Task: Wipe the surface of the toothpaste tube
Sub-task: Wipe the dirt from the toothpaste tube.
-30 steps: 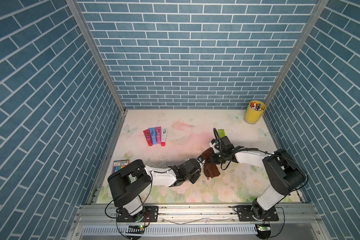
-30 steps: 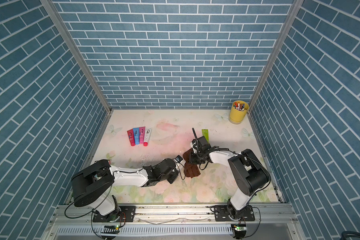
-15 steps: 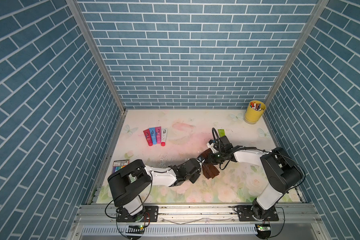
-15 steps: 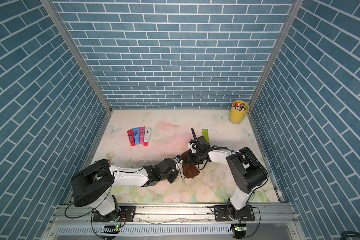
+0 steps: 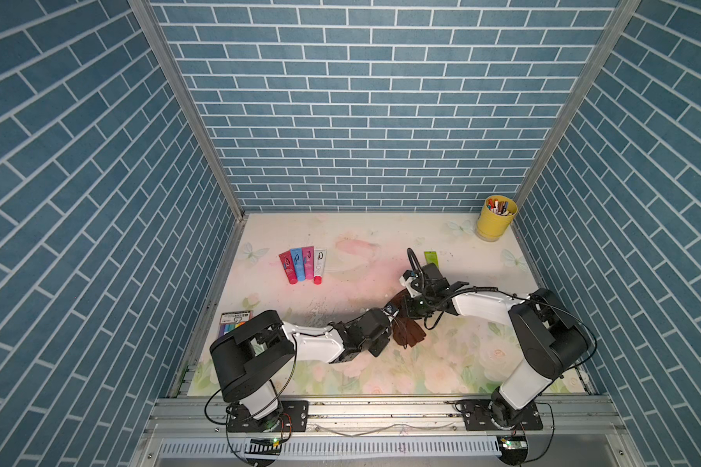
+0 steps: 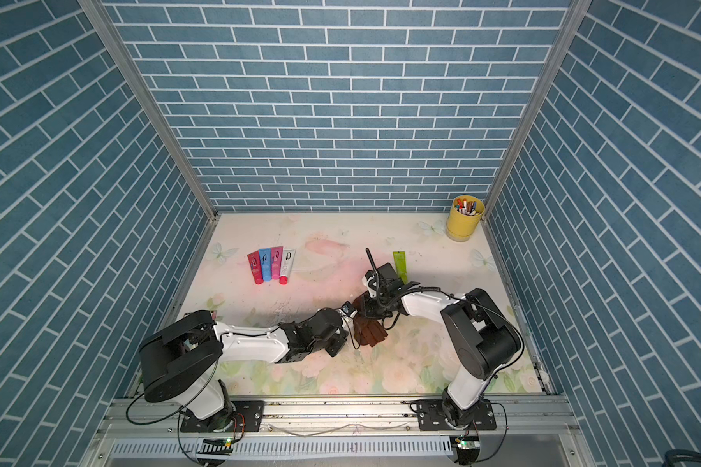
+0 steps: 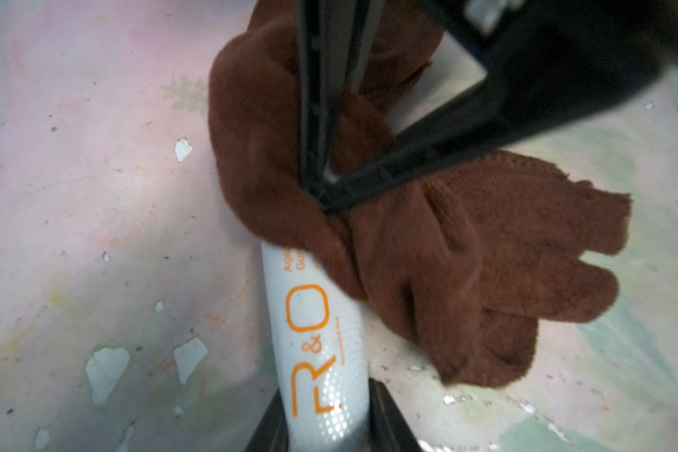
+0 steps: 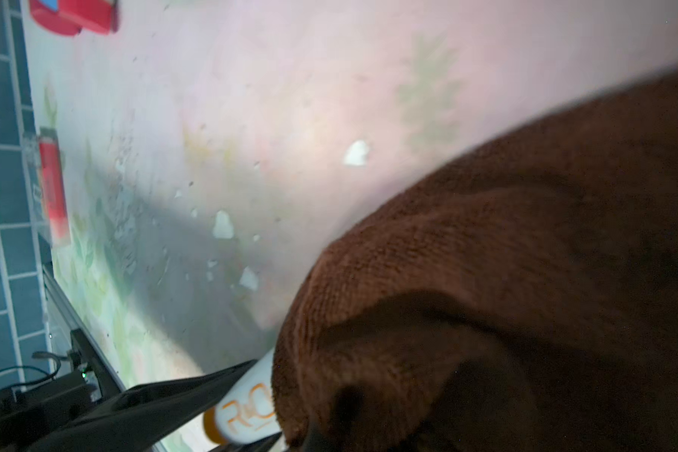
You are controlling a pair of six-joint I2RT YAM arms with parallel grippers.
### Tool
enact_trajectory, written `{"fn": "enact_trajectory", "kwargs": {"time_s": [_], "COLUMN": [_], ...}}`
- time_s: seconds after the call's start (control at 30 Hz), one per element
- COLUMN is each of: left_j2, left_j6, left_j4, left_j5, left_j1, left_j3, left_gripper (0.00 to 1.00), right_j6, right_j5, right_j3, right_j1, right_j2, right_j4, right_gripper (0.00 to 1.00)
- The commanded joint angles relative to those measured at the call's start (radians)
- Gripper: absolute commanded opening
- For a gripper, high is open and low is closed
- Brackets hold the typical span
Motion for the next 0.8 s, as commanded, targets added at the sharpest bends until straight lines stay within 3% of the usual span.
{"fn": "enact_trajectory", "kwargs": {"time_s": [0.0,0.17,0.3,0.47,0.77], "left_j2": [0.022,0.009,-0.009,-0.027,-0.052], "left_j6": [0.037,0.034,0.029,0.02,-0.09], "left_j4": [-0.009,-0.002,0.0,-0.015,-0.061], "left_j5": [0.107,0.104,0.099,0.105,0.017], "left_j1": [-0.031,-0.033,-0.032,-0.032,-0.028], "left_j3": [0.02,0.008,-0.004,-0.014,-0.056], "left_gripper": [0.0,0.0,0.0,0.0,0.0], "right_j6": [0.025,0.001,-0.016,-0.026,-0.018], "right_j5": [0.003,0.05,0.11,0.219,0.189], "right_j3": [0.01,0.038,0.006,-0.013,-0.129], "right_j1": [0.022,-0.034,-0.161,-0.226,-0.196], "right_j2": [0.035,0.139,0.146,0.074,-0.143], "right_j4": [0.01,-0.002,-0.005,-0.051,-0.108], "right_gripper": [0.0,0.0,0.0,0.0,0.0]}}
